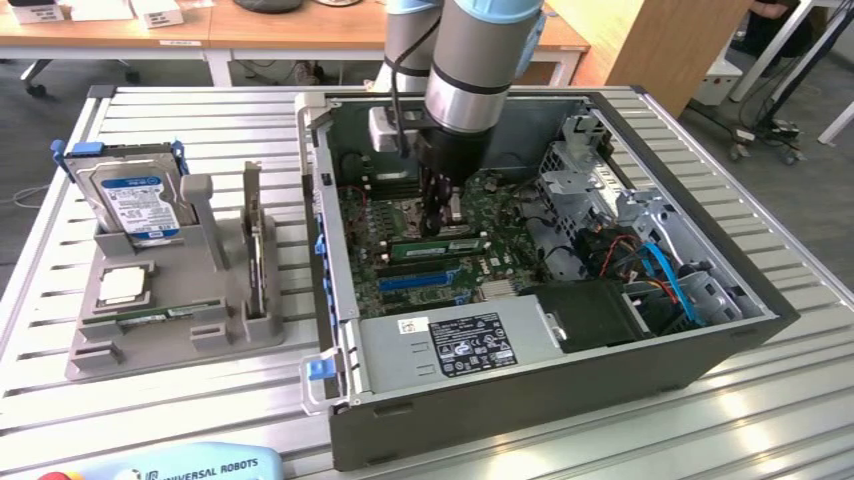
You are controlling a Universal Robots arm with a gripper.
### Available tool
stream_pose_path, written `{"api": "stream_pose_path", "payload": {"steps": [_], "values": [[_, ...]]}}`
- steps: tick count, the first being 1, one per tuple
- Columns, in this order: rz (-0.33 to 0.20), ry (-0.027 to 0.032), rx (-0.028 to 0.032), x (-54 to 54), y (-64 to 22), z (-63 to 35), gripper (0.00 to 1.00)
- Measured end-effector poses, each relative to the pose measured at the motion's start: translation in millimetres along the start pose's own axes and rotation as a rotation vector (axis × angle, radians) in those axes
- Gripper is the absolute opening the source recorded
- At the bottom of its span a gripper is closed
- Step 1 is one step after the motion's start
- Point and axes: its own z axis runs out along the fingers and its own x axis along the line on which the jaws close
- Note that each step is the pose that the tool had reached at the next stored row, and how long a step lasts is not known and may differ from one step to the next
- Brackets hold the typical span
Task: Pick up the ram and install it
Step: 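Press down the ram until it locks into place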
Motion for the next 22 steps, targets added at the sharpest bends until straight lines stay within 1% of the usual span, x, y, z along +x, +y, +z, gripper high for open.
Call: {"api": "stream_pose_path", "payload": {"steps": [3, 8, 11, 17, 22], "values": [[0.0, -0.0002, 0.0001, 0.0, 5.1, 0.3, 0.1], [0.0, -0.0001, 0.0001, 0.0, 6.6, 0.4, 0.1], [0.0, -0.0001, 0.0001, 0.1, 9.7, 0.5, 0.1], [0.0, 0.0, 0.0001, 0.1, 9.9, 0.5, 0.1], [0.0, 0.0001, 0.0, 0.2, 9.8, 3.0, 0.1]]}}
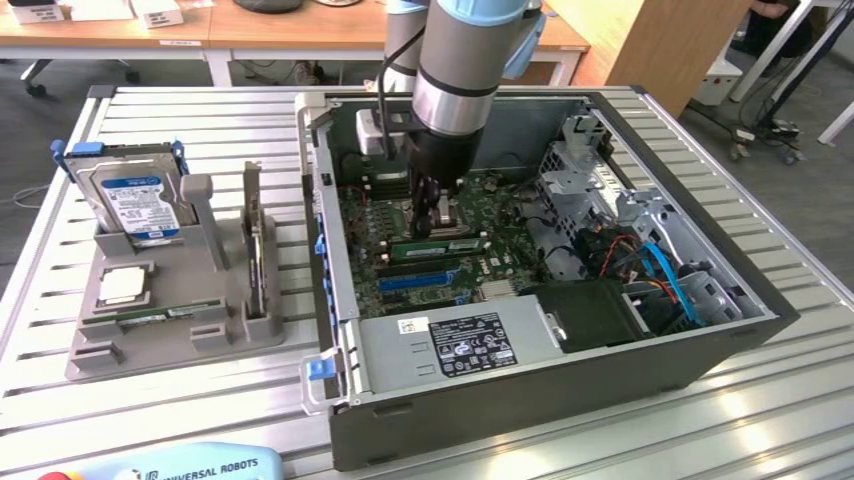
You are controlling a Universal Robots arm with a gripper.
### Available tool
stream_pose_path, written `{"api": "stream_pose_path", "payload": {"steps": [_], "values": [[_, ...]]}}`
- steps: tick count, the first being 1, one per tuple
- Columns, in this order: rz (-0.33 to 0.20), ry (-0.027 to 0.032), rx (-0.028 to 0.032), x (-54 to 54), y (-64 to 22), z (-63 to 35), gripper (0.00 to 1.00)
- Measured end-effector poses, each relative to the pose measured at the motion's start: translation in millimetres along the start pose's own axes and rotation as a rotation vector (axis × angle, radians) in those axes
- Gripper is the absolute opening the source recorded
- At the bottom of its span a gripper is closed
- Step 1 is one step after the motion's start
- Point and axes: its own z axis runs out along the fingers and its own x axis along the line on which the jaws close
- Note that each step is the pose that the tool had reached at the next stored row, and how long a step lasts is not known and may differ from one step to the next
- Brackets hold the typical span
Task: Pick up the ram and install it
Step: 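Press down the ram until it locks into place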
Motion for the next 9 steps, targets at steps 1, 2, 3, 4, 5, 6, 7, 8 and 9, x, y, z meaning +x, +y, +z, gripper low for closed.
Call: {"api": "stream_pose_path", "payload": {"steps": [1, 2, 3, 4, 5, 6, 7, 8, 9], "values": [[0.0, 0.0001, -0.0001, 0.0, 0.0, 0.0, 0.1], [0.0, 0.0001, 0.0, 0.0, 0.0, 0.0, 0.1], [0.0, 0.0, 0.0, 0.0, 0.0, 0.1, 0.1], [0.0, -0.0002, 0.0, 0.0, 0.0, 0.1, 0.1], [0.0, -0.0001, 0.0, 0.0, 0.0, 0.2, 0.1], [0.0, -0.0005, 0.0003, -0.1, -0.1, 0.7, 0.1], [0.0, -0.0005, 0.0002, -0.1, -0.1, 1.3, 0.1], [0.0, -0.0002, 0.0001, 0.0, -0.1, 1.8, 0.1], [0.0, -0.0002, 0.0001, 0.0, -0.1, 2.5, 0.1]]}}
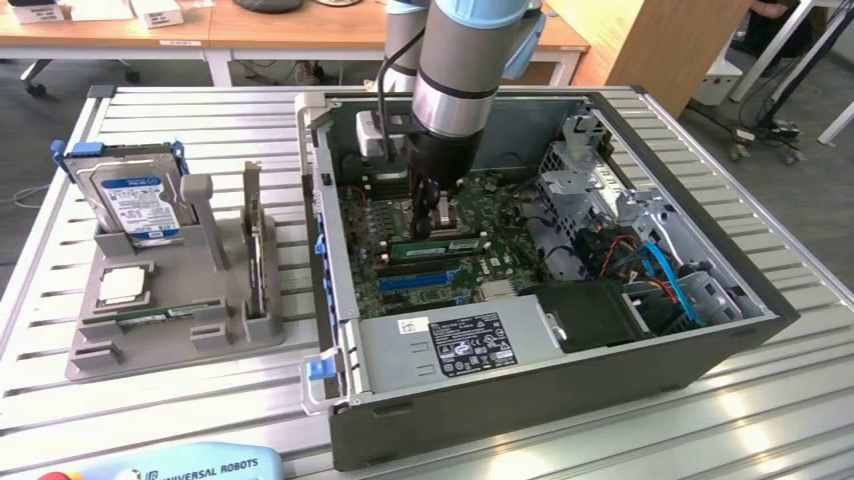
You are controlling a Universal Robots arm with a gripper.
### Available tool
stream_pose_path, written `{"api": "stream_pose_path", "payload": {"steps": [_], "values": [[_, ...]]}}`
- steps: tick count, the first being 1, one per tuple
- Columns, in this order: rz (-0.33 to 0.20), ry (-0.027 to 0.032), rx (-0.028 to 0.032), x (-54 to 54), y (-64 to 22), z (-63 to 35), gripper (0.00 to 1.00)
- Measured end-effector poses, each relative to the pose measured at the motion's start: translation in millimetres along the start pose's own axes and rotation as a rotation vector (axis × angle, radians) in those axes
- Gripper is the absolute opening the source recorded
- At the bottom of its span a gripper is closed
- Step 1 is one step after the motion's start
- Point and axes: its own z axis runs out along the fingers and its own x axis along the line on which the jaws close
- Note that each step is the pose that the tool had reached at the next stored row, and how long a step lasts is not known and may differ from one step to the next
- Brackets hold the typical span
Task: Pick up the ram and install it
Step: 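Press down the ram until it locks into place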
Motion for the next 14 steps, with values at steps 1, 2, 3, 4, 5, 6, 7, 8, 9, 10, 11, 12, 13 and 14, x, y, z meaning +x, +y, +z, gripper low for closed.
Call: {"api": "stream_pose_path", "payload": {"steps": [1, 2, 3, 4, 5, 6, 7, 8, 9, 10, 11, 12, 13, 14], "values": [[0.0, 0.0, 0.0, 0.0, 0.0, 0.7, 0.1], [0.0, 0.0, 0.0, 0.0, -0.1, 1.4, 0.1], [0.0, 0.0, -0.0001, 0.0, -0.1, 2.0, 0.1], [0.0, 0.0, 0.0, 0.0, -0.1, 2.5, 0.1], [0.0, 0.0001, -0.0001, 0.1, -0.1, 2.8, 0.1], [0.0, 0.0002, -0.0002, 0.1, -0.1, 2.8, 0.1], [0.0, 0.0002, -0.0001, 0.1, -0.1, 2.8, 0.1], [0.0, 0.0002, -0.0002, 0.1, -0.2, 2.8, 0.1], [0.0, 0.0001, 0.0, 0.1, -0.2, 2.9, 0.1], [0.0, 0.0, 0.0, 0.1, -0.2, 3.0, 0.1], [0.0, -0.0002, 0.0, 0.0, -0.3, 3.2, 0.1], [0.0, -0.0003, 0.0001, 0.0, -0.3, 3.7, 0.1], [0.0, -0.0002, 0.0001, 0.0, -0.3, 4.1, 0.1], [0.0, 0.0, 0.0, 0.1, -0.4, 4.5, 0.1]]}}
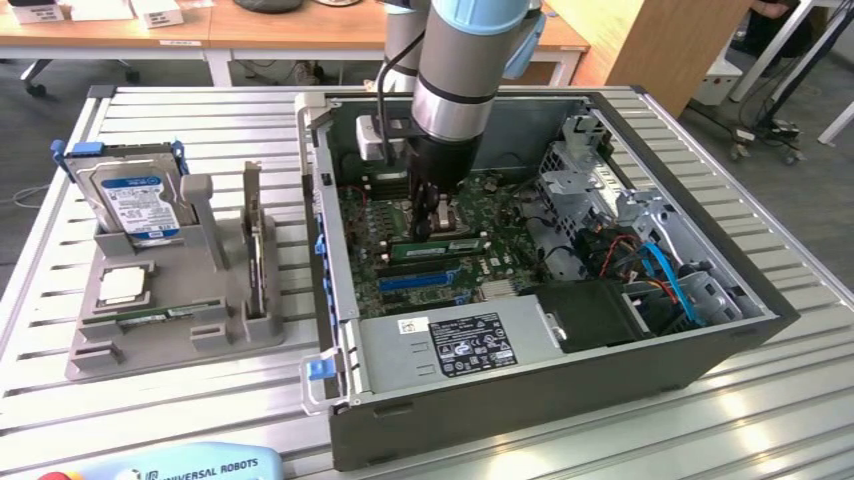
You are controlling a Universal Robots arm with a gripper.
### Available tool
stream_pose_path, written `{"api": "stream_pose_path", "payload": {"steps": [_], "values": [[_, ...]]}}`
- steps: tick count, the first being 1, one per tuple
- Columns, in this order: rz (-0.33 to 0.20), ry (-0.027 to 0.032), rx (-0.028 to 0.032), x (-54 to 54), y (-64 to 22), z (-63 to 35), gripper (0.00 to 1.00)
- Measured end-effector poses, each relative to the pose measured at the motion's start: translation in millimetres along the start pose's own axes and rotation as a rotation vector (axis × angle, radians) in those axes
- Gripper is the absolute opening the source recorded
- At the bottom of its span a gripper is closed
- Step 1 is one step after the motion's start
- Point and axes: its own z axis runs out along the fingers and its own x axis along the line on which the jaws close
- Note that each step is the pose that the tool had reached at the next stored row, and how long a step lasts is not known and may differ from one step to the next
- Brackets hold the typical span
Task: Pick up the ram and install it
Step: 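Press down the ram until it locks into place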
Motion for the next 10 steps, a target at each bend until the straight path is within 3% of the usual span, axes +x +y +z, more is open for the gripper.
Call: {"api": "stream_pose_path", "payload": {"steps": [10], "values": [[0.0, -0.0004, 0.0001, 0.0, -0.4, 1.6, 0.1]]}}
